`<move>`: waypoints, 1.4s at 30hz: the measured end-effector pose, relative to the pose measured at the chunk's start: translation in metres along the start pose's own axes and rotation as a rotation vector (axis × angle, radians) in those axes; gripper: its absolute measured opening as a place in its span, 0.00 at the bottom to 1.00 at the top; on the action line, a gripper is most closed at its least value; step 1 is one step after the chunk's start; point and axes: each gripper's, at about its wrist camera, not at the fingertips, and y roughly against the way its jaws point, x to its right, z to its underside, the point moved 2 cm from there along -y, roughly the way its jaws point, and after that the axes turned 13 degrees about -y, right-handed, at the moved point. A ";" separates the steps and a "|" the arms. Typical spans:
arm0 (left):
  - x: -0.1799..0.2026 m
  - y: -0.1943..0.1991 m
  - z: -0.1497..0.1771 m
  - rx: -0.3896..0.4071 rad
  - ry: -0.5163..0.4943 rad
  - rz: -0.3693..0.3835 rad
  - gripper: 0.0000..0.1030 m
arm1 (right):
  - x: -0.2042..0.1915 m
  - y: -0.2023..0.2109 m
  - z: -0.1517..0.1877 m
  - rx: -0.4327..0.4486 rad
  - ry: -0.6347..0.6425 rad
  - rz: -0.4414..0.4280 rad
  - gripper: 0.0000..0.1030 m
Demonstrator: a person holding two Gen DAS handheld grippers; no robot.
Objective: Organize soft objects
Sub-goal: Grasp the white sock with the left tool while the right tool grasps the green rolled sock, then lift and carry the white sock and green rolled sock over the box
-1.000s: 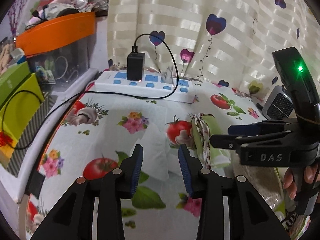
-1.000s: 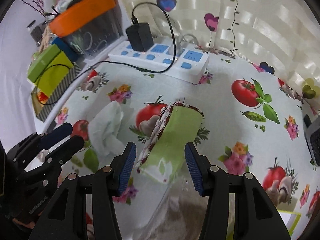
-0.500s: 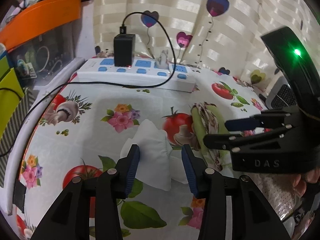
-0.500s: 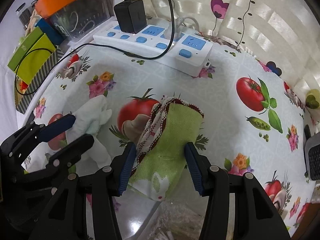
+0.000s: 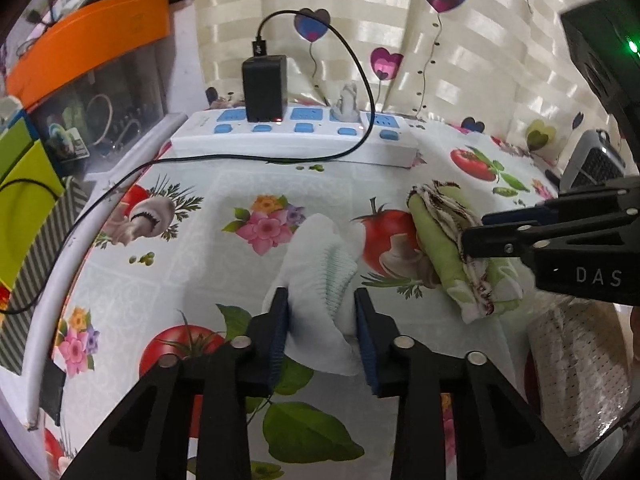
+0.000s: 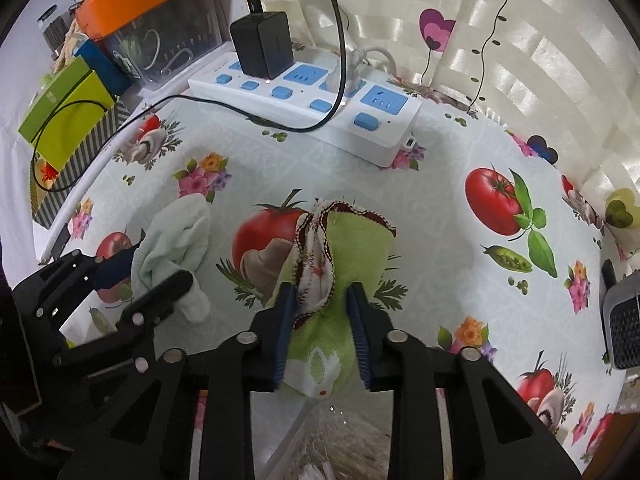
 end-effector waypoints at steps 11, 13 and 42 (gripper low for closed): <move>-0.005 0.022 0.004 0.052 0.034 0.001 0.23 | 0.000 0.008 0.003 0.045 0.010 -0.001 0.06; -0.005 0.030 0.003 0.069 0.034 0.004 0.23 | 0.001 0.015 0.002 0.065 0.002 -0.028 0.06; 0.008 0.103 -0.004 0.199 0.028 0.018 0.23 | -0.024 0.108 0.022 0.329 0.079 -0.143 0.06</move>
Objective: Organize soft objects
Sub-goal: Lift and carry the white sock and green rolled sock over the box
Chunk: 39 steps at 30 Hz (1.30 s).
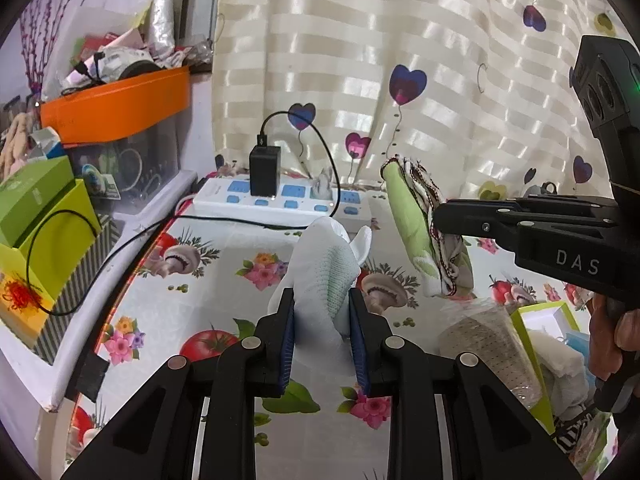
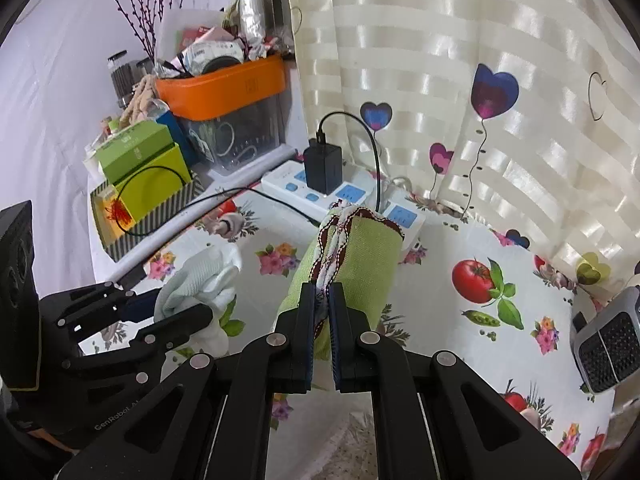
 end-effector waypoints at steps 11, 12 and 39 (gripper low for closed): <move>0.030 0.033 -0.015 0.051 -0.038 0.034 0.23 | 0.016 0.051 0.004 0.076 -0.049 -0.011 0.07; 0.035 0.036 -0.016 0.054 -0.047 0.039 0.23 | 0.019 0.055 0.005 0.081 -0.055 -0.011 0.07; 0.233 0.039 -0.024 -0.003 -0.281 0.338 0.24 | 0.175 0.149 0.114 0.030 -0.306 0.137 0.07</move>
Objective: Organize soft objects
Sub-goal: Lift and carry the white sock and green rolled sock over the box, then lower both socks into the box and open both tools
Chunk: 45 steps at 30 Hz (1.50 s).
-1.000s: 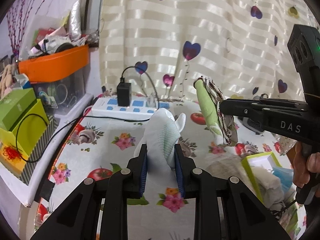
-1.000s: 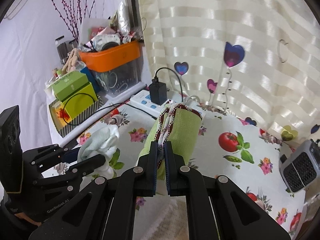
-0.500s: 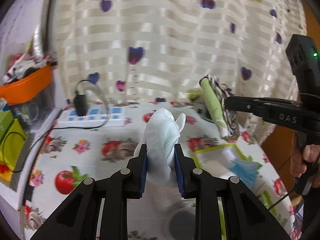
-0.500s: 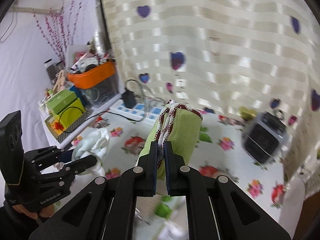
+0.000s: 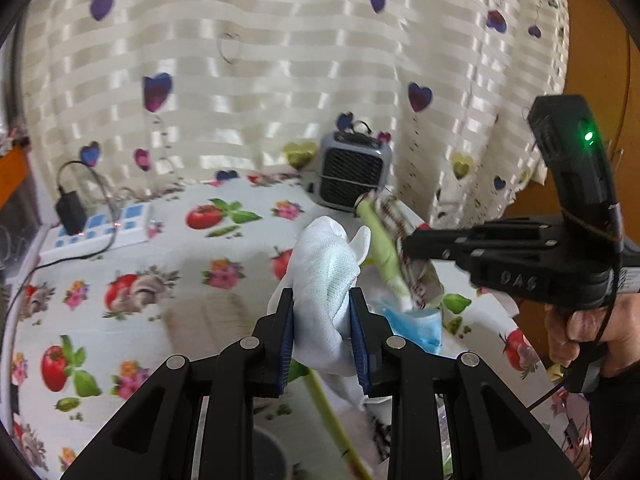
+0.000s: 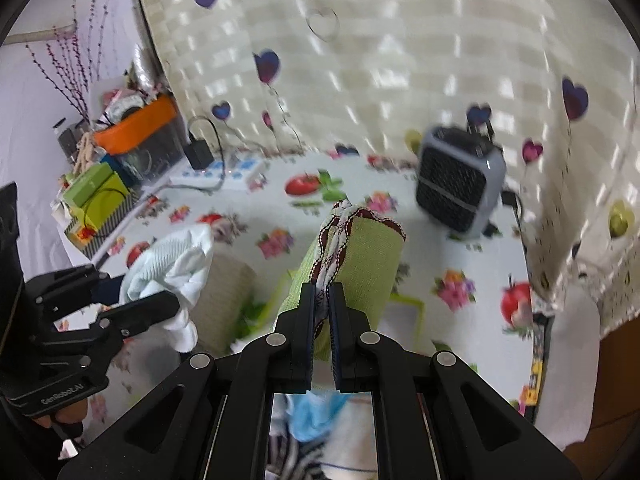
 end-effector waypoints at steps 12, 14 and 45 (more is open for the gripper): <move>0.023 -0.046 -0.006 -0.065 -0.026 0.071 0.24 | 0.048 -0.052 0.025 -0.185 -0.101 -0.061 0.10; 0.026 -0.053 -0.007 -0.078 -0.034 0.084 0.24 | 0.053 -0.051 0.025 -0.172 -0.127 -0.089 0.16; 0.061 -0.038 0.006 -0.079 -0.097 0.232 0.41 | 0.064 0.029 0.058 0.052 -0.245 -0.149 0.29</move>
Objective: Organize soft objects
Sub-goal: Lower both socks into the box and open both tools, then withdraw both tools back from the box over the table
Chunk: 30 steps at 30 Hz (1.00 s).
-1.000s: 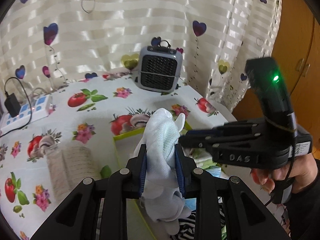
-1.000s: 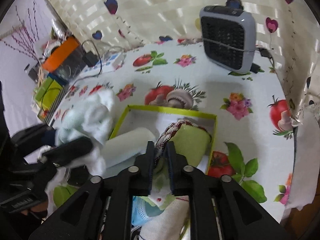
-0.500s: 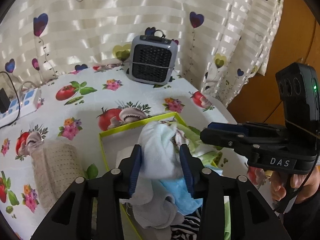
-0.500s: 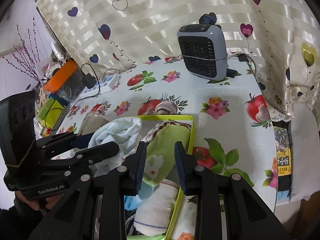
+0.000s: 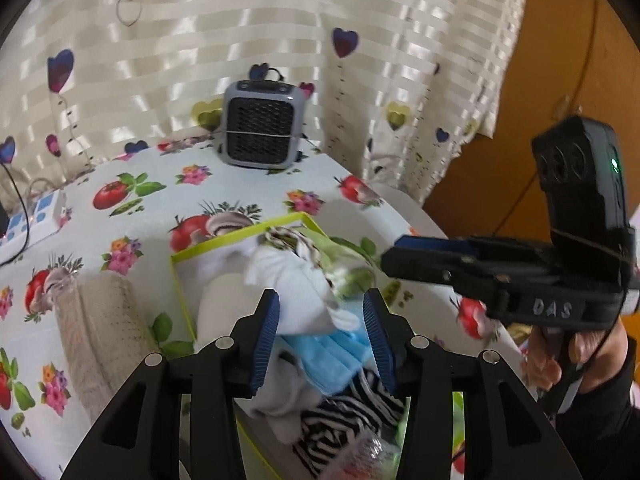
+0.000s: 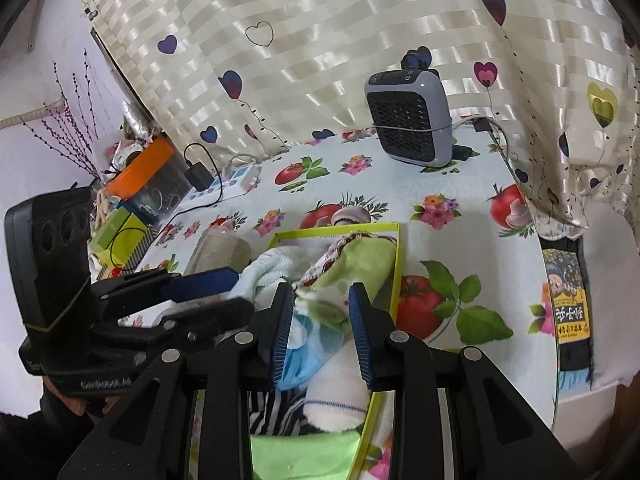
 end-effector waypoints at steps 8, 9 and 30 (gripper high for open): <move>0.016 0.023 0.015 0.014 -0.010 0.031 0.41 | 0.004 0.015 0.017 0.020 -0.037 -0.001 0.29; 0.017 0.026 0.017 0.017 -0.008 0.027 0.41 | 0.003 0.016 0.019 0.022 -0.038 -0.002 0.29; 0.045 0.096 0.083 0.035 0.095 -0.192 0.41 | -0.064 0.051 0.111 0.092 0.130 0.174 0.29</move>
